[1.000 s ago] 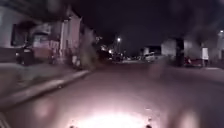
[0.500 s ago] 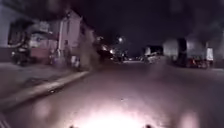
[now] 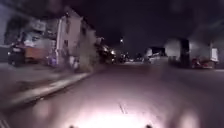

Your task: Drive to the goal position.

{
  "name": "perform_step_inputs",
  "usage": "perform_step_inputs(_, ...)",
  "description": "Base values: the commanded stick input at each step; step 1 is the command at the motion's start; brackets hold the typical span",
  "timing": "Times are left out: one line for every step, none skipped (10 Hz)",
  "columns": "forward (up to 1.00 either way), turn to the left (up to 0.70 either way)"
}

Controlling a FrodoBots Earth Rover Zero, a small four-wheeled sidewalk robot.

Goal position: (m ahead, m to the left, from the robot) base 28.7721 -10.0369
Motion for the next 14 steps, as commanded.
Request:
perform_step_inputs(0.70, 0.00)
perform_step_inputs(0.70, 0.00)
perform_step_inputs(0.70, -0.01)
perform_step_inputs(0.70, -0.17)
perform_step_inputs(0.70, -0.29)
perform_step_inputs(0.70, -0.31)
perform_step_inputs(0.70, -0.29)
perform_step_inputs(0.70, -0.22)
perform_step_inputs(0.70, -0.07)
perform_step_inputs(0.70, 0.00)
perform_step_inputs(0.70, 0.00)
perform_step_inputs(0.70, 0.00)
perform_step_inputs(0.70, 0.00)
perform_step_inputs(0.70, 0.00)
